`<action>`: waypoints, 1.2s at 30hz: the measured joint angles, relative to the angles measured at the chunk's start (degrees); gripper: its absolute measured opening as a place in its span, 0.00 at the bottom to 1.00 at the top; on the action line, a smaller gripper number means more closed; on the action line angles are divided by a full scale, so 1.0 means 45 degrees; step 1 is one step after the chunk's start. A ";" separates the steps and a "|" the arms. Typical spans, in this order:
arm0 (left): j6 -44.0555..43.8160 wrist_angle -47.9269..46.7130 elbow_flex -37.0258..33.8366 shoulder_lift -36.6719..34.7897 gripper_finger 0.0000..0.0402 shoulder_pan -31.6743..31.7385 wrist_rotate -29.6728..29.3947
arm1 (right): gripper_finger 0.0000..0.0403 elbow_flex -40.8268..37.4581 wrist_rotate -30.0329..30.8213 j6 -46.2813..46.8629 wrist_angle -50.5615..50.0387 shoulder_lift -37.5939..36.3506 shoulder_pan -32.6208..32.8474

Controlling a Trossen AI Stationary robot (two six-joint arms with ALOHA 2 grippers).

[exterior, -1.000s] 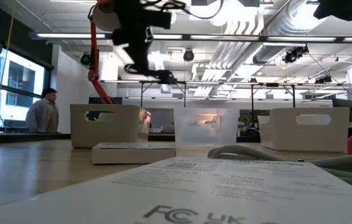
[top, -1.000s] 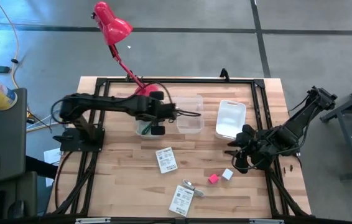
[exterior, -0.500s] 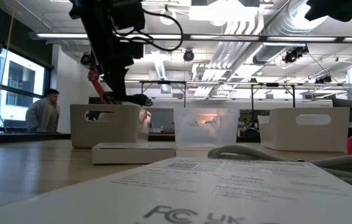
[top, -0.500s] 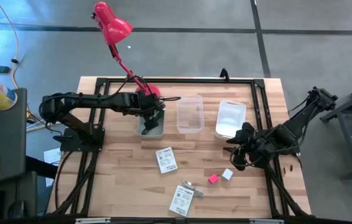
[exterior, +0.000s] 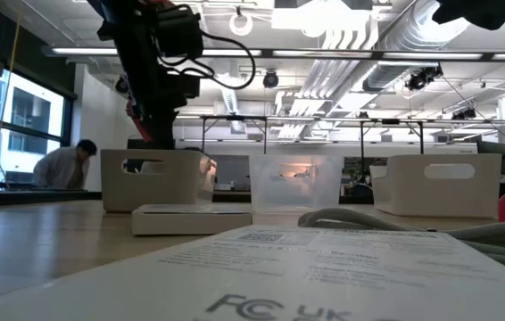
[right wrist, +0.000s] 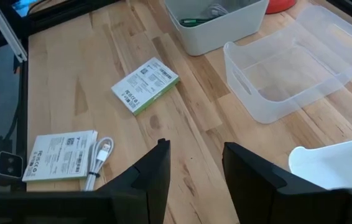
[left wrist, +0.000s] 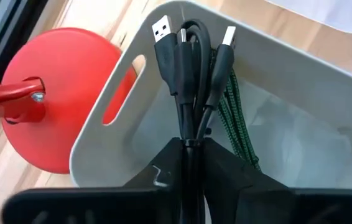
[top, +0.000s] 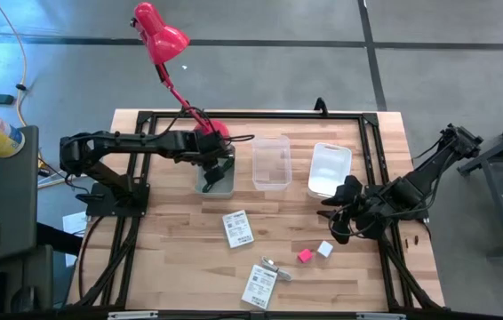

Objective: Pick and place items into bin
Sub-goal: Put the black charger cable into the gray bin, then put the white charger cable into the gray bin

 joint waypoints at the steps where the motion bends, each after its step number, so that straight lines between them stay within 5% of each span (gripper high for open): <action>1: 0.0000 -0.0031 -0.0009 0.0000 0.15 0.0000 0.0004 | 0.34 0.0000 0.0000 0.0000 0.0001 0.0002 0.0000; 7: 0.0168 -0.0037 -0.0009 0.0000 0.34 0.0000 0.0163 | 0.34 0.0000 0.0059 0.0000 0.0006 0.0004 0.0000; 14: 0.1568 0.0026 0.0106 0.0005 0.45 -0.0229 0.2298 | 0.34 0.0000 0.0063 0.0000 0.0102 0.0000 -0.0005; 24: 0.4366 0.0208 0.1804 -0.0126 0.38 -0.2296 0.4168 | 0.34 0.0000 0.0542 0.0005 0.0106 0.0004 -0.0005; 30: 0.6250 0.2852 0.2122 -0.0126 0.32 -0.4167 0.5826 | 0.34 0.0000 0.0640 -0.0005 0.0102 0.0000 -0.0005; 36: 0.8158 0.4464 0.2113 0.0376 0.29 -0.5805 0.4851 | 0.34 0.0000 0.0716 -0.0015 0.0082 0.0000 -0.0005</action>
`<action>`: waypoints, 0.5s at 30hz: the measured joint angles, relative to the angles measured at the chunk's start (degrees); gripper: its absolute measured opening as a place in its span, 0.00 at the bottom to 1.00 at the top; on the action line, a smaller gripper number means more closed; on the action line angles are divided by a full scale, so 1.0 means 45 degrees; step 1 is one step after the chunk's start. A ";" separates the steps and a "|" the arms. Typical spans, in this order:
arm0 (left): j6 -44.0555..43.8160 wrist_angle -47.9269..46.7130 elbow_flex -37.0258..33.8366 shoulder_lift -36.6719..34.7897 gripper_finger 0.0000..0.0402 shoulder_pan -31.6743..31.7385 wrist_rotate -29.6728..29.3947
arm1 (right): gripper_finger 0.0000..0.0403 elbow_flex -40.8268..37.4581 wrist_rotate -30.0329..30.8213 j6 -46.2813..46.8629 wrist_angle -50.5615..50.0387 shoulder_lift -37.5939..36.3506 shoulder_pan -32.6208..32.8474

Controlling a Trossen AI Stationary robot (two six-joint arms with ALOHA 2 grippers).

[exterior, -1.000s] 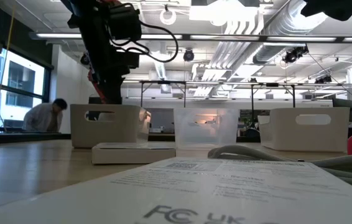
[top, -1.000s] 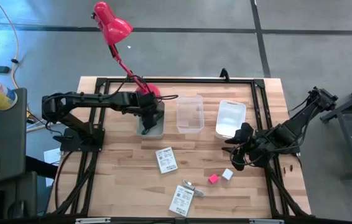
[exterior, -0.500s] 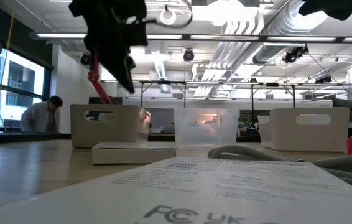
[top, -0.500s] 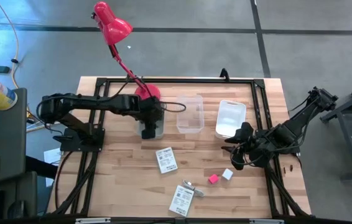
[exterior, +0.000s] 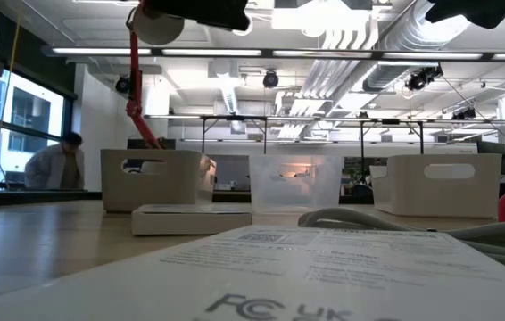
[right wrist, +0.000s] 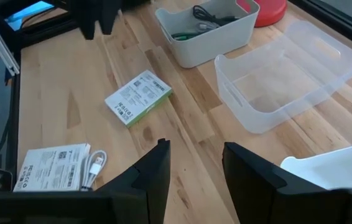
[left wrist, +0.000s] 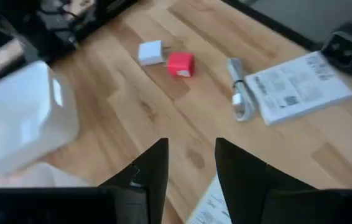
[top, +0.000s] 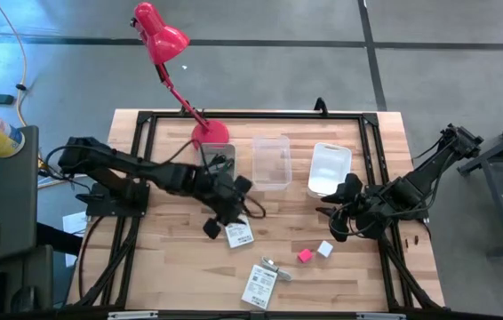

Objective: Pick and place items into bin
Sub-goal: Put the white charger cable into the gray bin

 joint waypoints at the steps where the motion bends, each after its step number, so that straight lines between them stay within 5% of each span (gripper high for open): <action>1: 0.0058 0.0271 0.0000 0.0097 0.29 -0.0175 -0.0562 | 0.34 0.0000 -0.0032 0.0000 -0.0035 0.0003 0.0000; 6: -0.0718 0.0991 0.0003 0.0383 0.30 -0.0561 -0.2229 | 0.34 0.0000 -0.0250 -0.0003 -0.0218 0.0002 0.0000; 11: -0.1488 0.2084 0.0005 0.0382 0.29 -0.0560 -0.0952 | 0.34 0.0000 -0.0342 -0.0003 -0.0372 0.0000 0.0000; 15: -0.1623 0.1623 -0.0014 0.0685 0.28 -0.0877 -0.1937 | 0.34 0.0000 -0.0380 0.0000 -0.0403 0.0001 0.0000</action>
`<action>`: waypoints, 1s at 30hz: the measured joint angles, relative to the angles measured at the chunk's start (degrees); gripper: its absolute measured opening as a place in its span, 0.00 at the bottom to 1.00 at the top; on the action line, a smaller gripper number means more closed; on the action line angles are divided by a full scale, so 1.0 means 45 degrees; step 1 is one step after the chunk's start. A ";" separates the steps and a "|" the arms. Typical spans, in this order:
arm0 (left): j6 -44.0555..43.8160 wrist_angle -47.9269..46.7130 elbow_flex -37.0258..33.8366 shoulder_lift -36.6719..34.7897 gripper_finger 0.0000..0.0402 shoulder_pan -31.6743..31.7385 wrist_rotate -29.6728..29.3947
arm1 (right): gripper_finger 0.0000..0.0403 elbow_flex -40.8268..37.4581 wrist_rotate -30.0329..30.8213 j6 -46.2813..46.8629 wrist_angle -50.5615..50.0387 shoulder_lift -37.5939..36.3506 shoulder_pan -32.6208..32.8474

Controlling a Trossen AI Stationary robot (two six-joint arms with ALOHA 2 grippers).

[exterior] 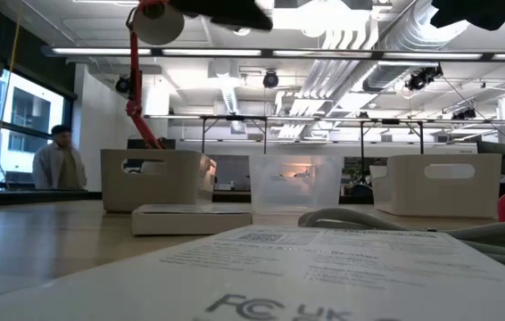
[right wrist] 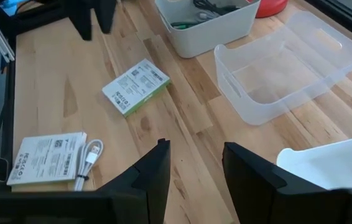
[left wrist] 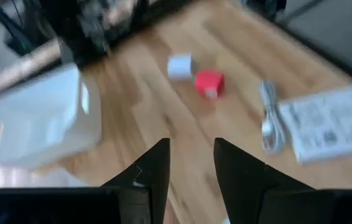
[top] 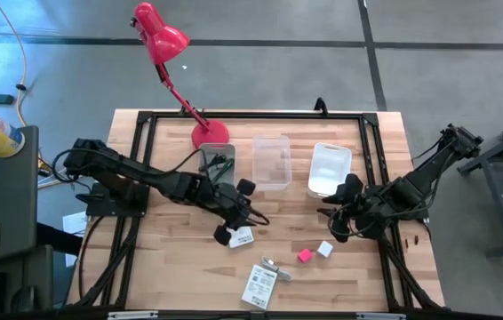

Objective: Pick and place items into bin
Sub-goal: Put the white charger cable into the gray bin

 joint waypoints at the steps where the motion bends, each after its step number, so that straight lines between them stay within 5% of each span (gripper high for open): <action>1: -0.0053 -0.0100 -0.0019 0.0056 0.28 -0.0107 -0.0126 | 0.34 0.0000 -0.0016 0.0000 0.0000 0.0004 0.0000; 18: -0.0622 0.3555 0.0110 0.3360 0.20 -0.0642 0.2995 | 0.34 0.0000 -0.0545 -0.0109 -0.0704 0.0298 0.0276; 30: -0.0703 0.2362 0.2953 0.6087 0.25 -0.0919 0.3953 | 0.34 -0.0005 -0.1083 -0.0534 -0.1185 0.0417 0.0505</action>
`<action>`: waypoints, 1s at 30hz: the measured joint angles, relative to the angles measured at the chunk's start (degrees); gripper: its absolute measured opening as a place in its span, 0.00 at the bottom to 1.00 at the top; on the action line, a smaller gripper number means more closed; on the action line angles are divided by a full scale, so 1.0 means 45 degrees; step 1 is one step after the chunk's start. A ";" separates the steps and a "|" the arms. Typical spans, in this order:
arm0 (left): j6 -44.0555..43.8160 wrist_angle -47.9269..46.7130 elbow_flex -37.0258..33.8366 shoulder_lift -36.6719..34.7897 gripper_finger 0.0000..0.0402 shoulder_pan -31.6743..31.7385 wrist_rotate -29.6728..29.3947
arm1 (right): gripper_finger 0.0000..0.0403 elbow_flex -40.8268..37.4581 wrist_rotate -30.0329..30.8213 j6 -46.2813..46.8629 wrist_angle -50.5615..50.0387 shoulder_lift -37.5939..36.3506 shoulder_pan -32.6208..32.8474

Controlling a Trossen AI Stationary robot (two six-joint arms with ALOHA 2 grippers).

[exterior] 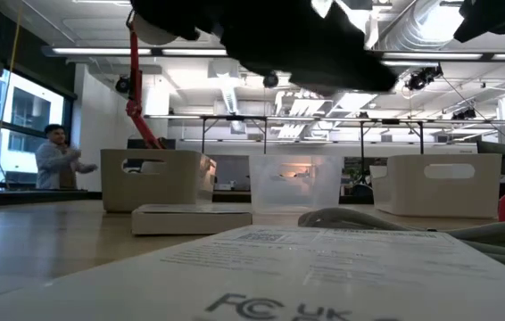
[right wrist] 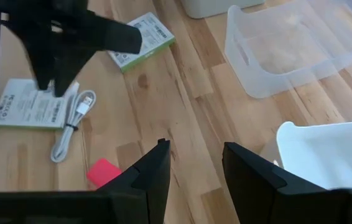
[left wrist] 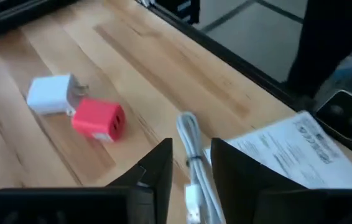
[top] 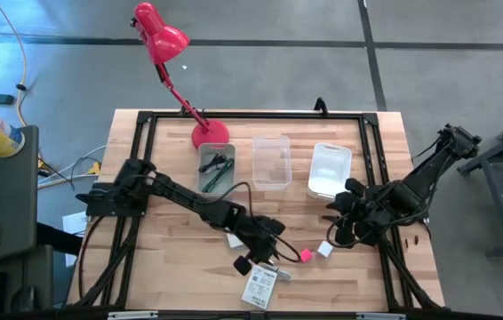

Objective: Pick and place items into bin
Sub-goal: Put the white charger cable into the gray bin

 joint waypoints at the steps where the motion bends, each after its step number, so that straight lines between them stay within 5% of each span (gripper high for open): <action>1: 0.0160 -0.0650 0.0246 0.0122 0.26 -0.0009 0.0012 | 0.34 0.0000 0.0004 0.0000 -0.0001 0.0000 0.0040; 15: 0.0420 -0.2940 0.1642 0.1027 0.46 -0.0094 -0.0628 | 0.34 0.0001 0.0100 0.0233 -0.0356 -0.0005 0.0935; 30: -0.0829 -0.3347 0.1642 0.1780 0.43 -0.0338 -0.1346 | 0.34 0.0000 0.0058 0.0238 -0.0428 -0.0005 0.1210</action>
